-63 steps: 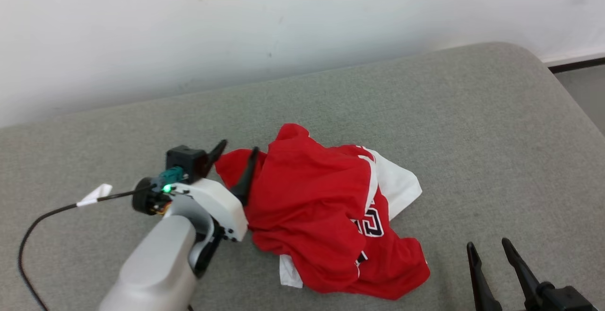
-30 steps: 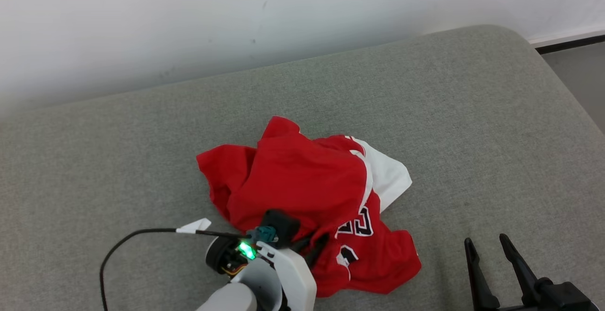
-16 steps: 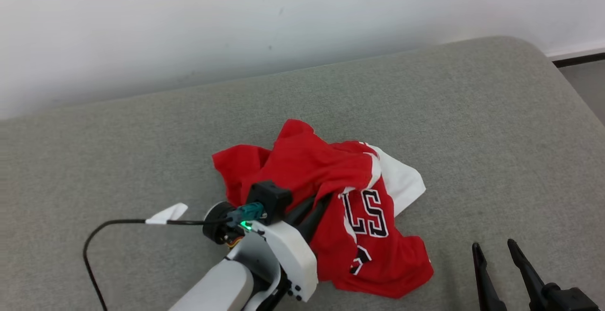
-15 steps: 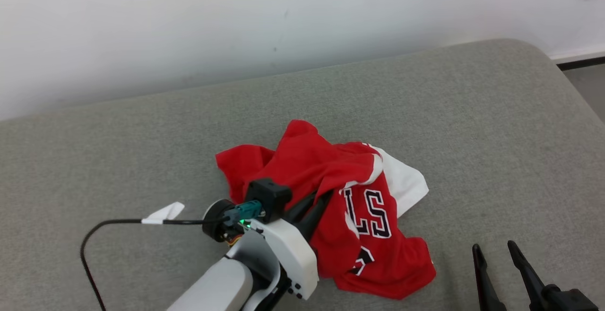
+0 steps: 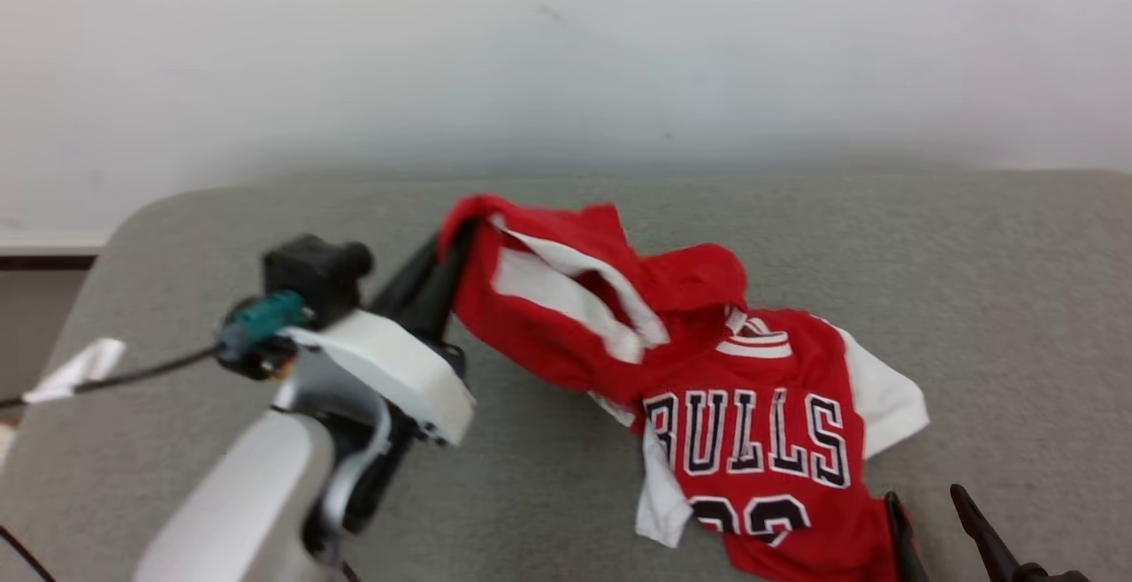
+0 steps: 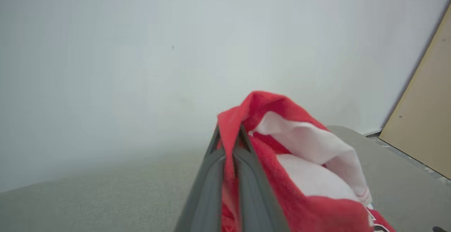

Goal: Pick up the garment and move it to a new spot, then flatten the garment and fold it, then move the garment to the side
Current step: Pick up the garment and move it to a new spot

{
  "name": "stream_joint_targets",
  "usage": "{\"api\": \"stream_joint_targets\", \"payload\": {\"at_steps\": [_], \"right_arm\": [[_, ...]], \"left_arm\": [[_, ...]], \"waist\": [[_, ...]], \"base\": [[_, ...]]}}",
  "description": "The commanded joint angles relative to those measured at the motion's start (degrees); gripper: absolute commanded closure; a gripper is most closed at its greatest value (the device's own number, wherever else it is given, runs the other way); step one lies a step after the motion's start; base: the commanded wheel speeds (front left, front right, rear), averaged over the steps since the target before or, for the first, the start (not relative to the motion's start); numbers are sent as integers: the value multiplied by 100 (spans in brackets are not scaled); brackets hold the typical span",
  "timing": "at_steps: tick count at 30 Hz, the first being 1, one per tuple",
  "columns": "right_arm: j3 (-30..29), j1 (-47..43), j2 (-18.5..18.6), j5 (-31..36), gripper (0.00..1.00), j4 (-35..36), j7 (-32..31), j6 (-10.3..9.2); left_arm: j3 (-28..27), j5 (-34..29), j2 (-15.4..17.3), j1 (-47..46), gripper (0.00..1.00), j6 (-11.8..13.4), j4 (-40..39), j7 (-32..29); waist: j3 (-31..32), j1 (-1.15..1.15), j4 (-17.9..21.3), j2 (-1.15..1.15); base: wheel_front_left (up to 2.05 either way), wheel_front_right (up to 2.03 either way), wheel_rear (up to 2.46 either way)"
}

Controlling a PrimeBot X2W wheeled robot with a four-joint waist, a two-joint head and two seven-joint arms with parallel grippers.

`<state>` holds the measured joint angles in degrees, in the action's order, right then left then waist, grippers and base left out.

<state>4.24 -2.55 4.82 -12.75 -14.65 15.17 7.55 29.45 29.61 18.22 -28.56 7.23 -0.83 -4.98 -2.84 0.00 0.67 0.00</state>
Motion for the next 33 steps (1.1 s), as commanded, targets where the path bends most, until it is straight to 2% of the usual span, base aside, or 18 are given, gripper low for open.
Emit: {"api": "stream_joint_targets", "payload": {"at_steps": [1,8,17,23,28,29,30,31,32,33], "right_arm": [[1,-51,42,27,0,12,-4,-12],[83,47,99,31,0,3,-4,-12],[116,183,244,40,0,46,-4,-12],[170,333,398,53,0,79,-4,-12],[246,505,479,69,0,102,-4,-12],[251,519,492,75,0,102,-4,-12],[249,528,503,78,0,97,-4,-12],[248,533,512,79,0,94,-4,-12],[250,533,518,79,0,85,-4,-12],[252,529,522,80,0,72,-4,-13]], "left_arm": [[-157,81,135,-137,100,27,6,-15],[-835,196,757,-613,100,97,494,-109],[-1455,306,1369,-965,100,112,1390,-69],[-1423,199,1479,-1033,100,163,2257,-70],[-1367,274,1298,-1011,100,135,3225,39],[-1382,296,1261,-1012,94,137,3428,101],[-1390,331,1215,-1011,65,139,3616,161],[-1366,281,1190,-1006,49,150,3808,231],[-1354,267,1140,-998,0,168,4010,281],[-1368,319,1078,-995,0,169,4167,334]], "waist": [[88,0,-424,0],[-44,0,-977,0],[-498,0,-1223,0],[-848,0,-1212,0],[-1082,0,-1088,0],[-1116,0,-1065,0],[-1139,0,-1046,0],[-1153,0,-1030,0],[-1156,0,-1013,0],[-1153,0,-994,0]], "base": [[0,0,0],[0,0,0],[0,0,0],[0,0,0],[0,0,0],[0,0,0],[0,0,0],[0,0,0],[0,0,0],[0,0,0]]}}
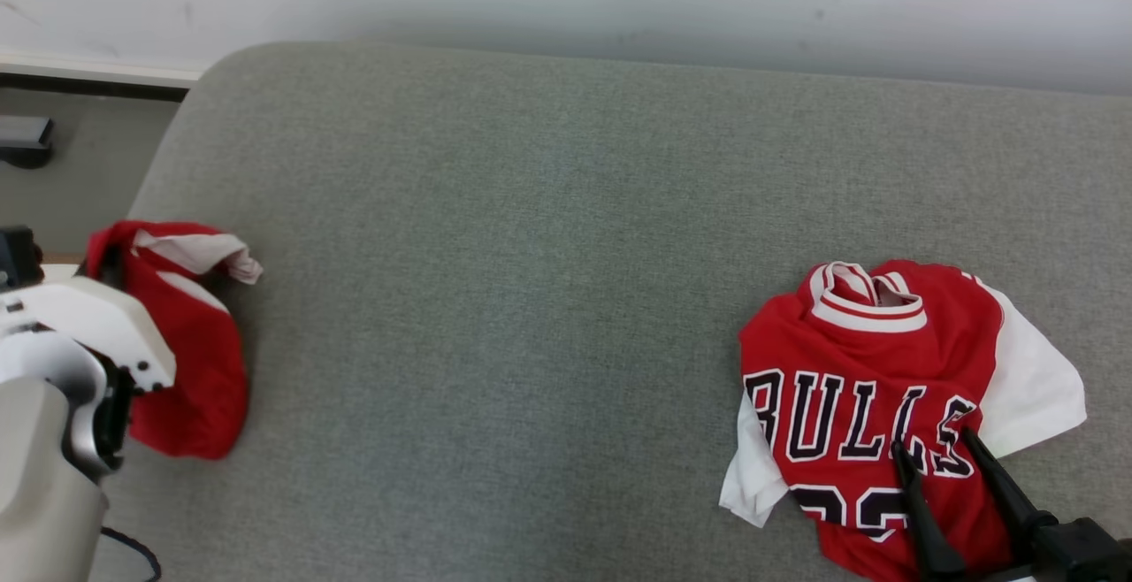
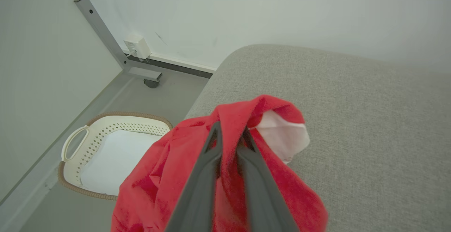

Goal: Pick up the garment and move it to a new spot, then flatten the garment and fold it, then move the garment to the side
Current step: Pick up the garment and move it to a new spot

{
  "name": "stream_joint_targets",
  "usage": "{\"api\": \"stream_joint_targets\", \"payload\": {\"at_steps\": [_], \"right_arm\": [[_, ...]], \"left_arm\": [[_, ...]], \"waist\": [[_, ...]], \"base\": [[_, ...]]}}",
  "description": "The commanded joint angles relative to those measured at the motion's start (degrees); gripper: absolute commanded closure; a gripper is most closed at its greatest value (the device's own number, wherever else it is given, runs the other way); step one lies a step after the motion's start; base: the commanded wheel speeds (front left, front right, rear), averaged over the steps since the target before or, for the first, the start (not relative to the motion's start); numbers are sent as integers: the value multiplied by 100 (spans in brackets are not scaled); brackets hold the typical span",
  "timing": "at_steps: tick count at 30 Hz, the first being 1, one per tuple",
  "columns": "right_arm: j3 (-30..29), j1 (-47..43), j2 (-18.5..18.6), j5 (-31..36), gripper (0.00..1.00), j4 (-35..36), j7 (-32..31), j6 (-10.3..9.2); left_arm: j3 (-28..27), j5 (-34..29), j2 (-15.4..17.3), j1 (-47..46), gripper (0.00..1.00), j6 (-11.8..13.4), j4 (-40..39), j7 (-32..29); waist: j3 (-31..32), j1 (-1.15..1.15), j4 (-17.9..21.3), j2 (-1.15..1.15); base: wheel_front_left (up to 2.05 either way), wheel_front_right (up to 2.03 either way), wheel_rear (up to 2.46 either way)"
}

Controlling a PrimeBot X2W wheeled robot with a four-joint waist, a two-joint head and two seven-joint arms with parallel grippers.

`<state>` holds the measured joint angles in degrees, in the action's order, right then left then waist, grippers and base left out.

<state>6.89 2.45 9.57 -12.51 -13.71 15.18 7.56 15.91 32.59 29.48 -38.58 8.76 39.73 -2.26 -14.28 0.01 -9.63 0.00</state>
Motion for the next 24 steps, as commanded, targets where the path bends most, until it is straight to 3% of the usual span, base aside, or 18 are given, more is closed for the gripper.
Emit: {"api": "stream_joint_targets", "payload": {"at_steps": [1,6,12,18,24], "right_arm": [[-18,23,47,59,0,-29,-5,-14],[-60,-24,-25,35,0,-35,-5,-14],[-107,-190,-151,-6,0,-29,-5,-14],[-150,-328,-223,8,0,-34,-6,-14],[-110,-338,-279,63,0,-3,-6,-14]], "left_arm": [[-32,49,-93,3,0,-6,251,143],[-232,196,-177,-61,0,-61,515,866],[-94,-6,-121,140,0,-236,163,1348],[111,-84,-264,427,0,-246,-1014,1384],[444,-203,-469,1103,0,-54,-2429,1264]], "waist": [[2,-1,53,0],[169,-1,137,0],[557,-1,279,0],[912,-1,478,0],[1106,-1,804,0]], "base": [[0,0,0],[0,0,0],[0,0,0],[0,0,0],[0,0,0]]}}
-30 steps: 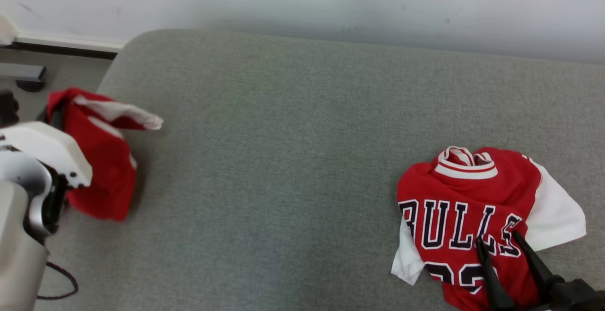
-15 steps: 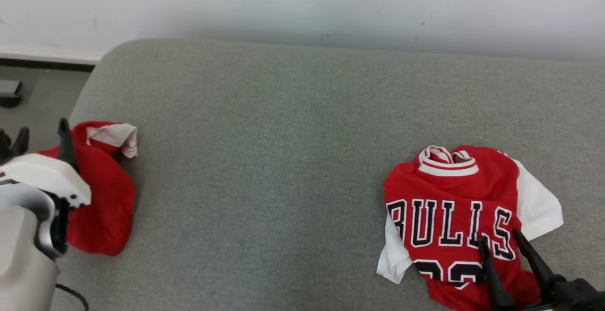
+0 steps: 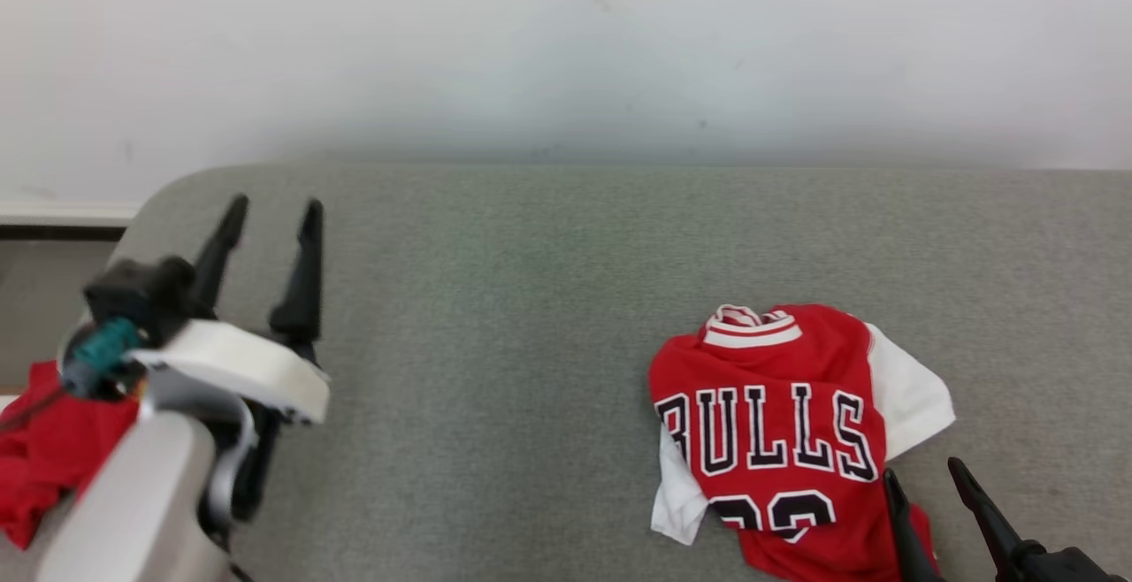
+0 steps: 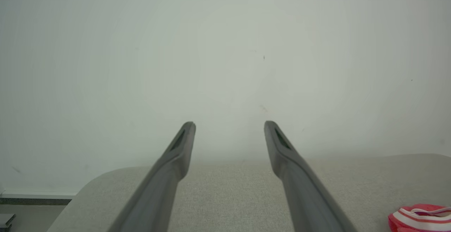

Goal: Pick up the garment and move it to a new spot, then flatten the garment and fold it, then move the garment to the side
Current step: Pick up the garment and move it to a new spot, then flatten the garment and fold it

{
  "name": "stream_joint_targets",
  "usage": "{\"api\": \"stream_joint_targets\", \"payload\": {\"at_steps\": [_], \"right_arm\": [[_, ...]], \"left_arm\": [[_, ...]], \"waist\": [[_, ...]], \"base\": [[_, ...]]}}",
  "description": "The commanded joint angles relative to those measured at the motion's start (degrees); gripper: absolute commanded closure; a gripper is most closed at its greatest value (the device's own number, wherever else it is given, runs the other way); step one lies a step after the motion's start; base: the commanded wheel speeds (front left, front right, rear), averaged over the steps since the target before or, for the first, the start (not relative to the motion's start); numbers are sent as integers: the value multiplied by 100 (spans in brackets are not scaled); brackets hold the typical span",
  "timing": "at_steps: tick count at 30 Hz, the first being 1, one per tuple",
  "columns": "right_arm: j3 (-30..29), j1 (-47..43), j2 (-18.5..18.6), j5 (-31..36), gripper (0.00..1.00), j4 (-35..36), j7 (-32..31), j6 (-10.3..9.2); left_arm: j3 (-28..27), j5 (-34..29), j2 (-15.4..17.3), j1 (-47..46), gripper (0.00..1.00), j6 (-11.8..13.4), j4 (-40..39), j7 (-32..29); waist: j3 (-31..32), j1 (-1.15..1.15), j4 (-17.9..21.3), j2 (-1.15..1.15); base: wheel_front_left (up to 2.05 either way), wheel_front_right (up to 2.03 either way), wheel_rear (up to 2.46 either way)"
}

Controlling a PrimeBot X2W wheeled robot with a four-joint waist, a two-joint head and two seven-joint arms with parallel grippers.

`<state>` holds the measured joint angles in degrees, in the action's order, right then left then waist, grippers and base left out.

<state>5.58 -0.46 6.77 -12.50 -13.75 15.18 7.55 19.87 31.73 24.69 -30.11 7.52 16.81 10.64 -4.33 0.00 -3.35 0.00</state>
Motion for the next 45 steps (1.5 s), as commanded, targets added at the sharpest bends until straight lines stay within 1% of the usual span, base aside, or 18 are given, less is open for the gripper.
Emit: {"api": "stream_joint_targets", "payload": {"at_steps": [1,3,6,9,13,14,17,20,23,25,27,30,36,40,45], "right_arm": [[34,-50,10,67,0,8,-6,-12],[30,-58,18,70,0,20,-6,-12],[15,-79,66,77,0,46,-6,-12],[4,-88,110,91,0,84,-6,-12],[-32,-140,157,96,0,149,-6,-13],[-45,-156,170,91,0,167,-6,-13],[-70,-195,199,75,0,194,-6,-13],[-126,-211,217,68,0,222,-6,-13],[-187,-237,201,65,0,239,-6,-13],[-204,-273,180,76,0,223,-6,-13],[-223,-328,157,101,0,194,-6,-13],[-226,-353,120,89,0,150,-6,-13],[-241,-442,-9,55,0,92,-6,-13],[-223,-432,-48,48,0,50,-6,-13],[-199,-370,-53,31,0,13,-6,-13]], "left_arm": [[124,-136,-16,412,0,85,-321,-32],[168,-106,-74,562,0,135,-476,-33],[325,-98,-185,1024,0,179,-836,60],[407,-110,-252,1522,0,269,-994,192],[431,-30,-347,2208,0,353,-994,346],[468,-32,-356,2362,0,313,-963,363],[480,-148,-412,2742,0,311,-886,425],[296,-272,-550,3097,0,299,-958,454],[-115,-556,-798,3463,0,253,-1191,448],[-460,-744,-1012,3676,0,156,-1366,450],[-738,-954,-1183,3865,0,-2,-1475,450],[-1066,-1269,-1403,4089,0,-308,-1500,451],[-1614,-1674,-1810,4252,0,-923,-1491,451],[-1823,-1896,-1995,4276,0,-1153,-1426,451],[-1970,-2012,-2108,4265,0,-1310,-1366,452]], "waist": [[135,0,229,0],[150,0,273,0],[197,0,372,0],[260,0,455,0],[385,0,530,0],[399,0,539,0],[450,0,546,0],[494,0,539,0],[536,0,510,0],[574,0,482,0],[608,0,445,0],[640,0,398,0],[695,0,363,0],[714,0,362,0],[721,0,368,0]], "base": [[0,0,0],[0,0,0],[0,0,0],[0,0,0],[0,0,0],[0,0,0],[0,0,0],[0,0,0],[0,0,0],[0,0,0],[0,0,0],[0,0,0],[0,0,0],[0,0,0],[0,0,0]]}}
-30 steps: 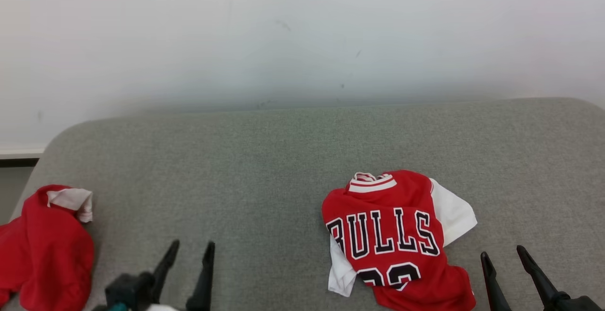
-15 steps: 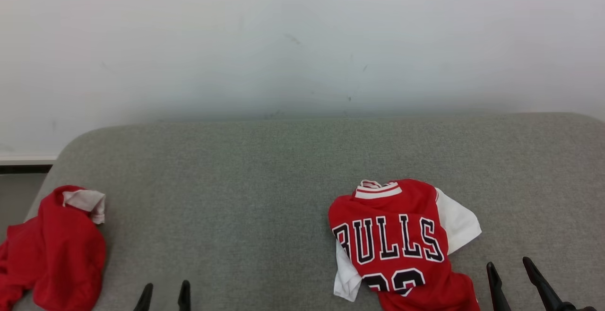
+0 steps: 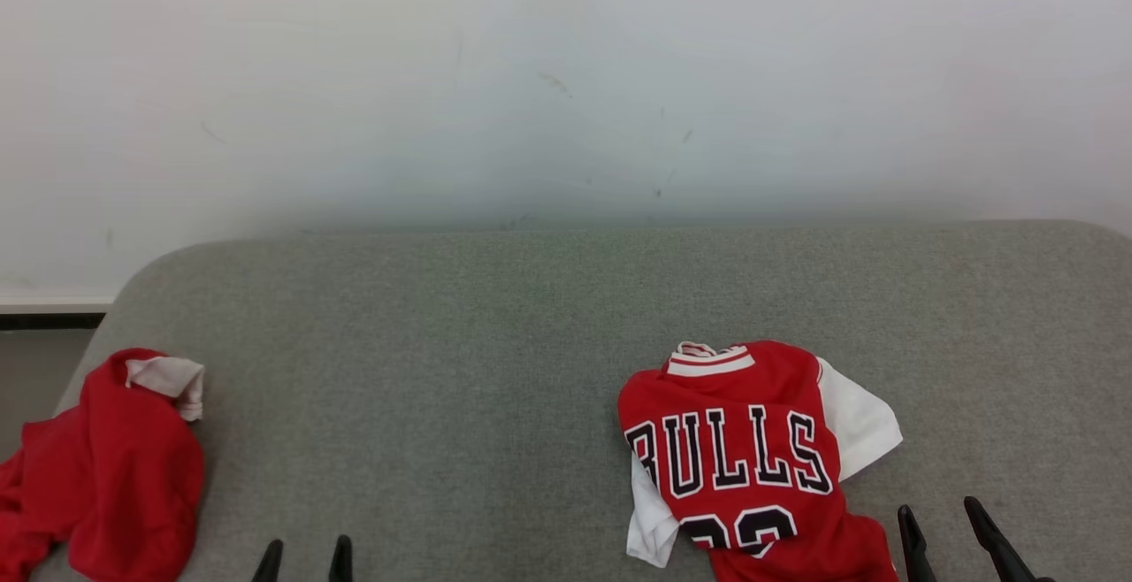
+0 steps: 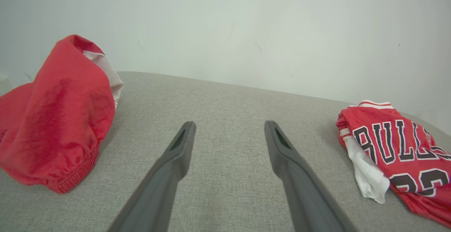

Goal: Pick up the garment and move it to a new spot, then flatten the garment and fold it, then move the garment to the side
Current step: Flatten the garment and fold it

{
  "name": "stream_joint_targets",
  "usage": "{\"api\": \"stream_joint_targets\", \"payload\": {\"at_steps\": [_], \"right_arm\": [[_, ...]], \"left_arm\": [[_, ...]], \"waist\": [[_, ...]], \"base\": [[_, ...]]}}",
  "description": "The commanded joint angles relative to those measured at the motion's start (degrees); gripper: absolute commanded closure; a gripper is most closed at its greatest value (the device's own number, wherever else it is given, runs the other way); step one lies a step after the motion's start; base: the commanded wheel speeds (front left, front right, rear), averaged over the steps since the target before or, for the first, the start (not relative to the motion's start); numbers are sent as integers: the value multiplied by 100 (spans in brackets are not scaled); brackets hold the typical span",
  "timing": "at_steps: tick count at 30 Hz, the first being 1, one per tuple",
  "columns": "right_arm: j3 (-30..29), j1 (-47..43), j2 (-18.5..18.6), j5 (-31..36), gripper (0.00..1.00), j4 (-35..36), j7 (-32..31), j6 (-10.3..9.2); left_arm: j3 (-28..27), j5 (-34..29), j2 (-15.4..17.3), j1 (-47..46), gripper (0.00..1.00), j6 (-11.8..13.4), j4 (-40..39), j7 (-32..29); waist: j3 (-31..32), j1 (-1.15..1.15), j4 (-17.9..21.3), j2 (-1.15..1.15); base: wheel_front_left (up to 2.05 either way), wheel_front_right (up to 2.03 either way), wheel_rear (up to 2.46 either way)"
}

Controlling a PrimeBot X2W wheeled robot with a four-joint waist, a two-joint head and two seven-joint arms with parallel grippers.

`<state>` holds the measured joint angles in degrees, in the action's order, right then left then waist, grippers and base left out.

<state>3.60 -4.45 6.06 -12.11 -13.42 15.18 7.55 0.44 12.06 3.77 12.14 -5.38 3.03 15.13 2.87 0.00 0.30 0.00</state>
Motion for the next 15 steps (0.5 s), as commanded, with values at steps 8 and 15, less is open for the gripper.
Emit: {"api": "stream_joint_targets", "payload": {"at_steps": [8,15], "right_arm": [[17,55,32,1,0,-30,-6,-13],[45,82,46,-3,0,-16,-6,-13]], "left_arm": [[-98,-128,-68,60,0,-130,71,3],[-46,-111,-81,48,0,-164,41,4]], "waist": [[-11,0,4,0],[-45,0,22,0]], "base": [[0,0,0],[0,0,0]]}}
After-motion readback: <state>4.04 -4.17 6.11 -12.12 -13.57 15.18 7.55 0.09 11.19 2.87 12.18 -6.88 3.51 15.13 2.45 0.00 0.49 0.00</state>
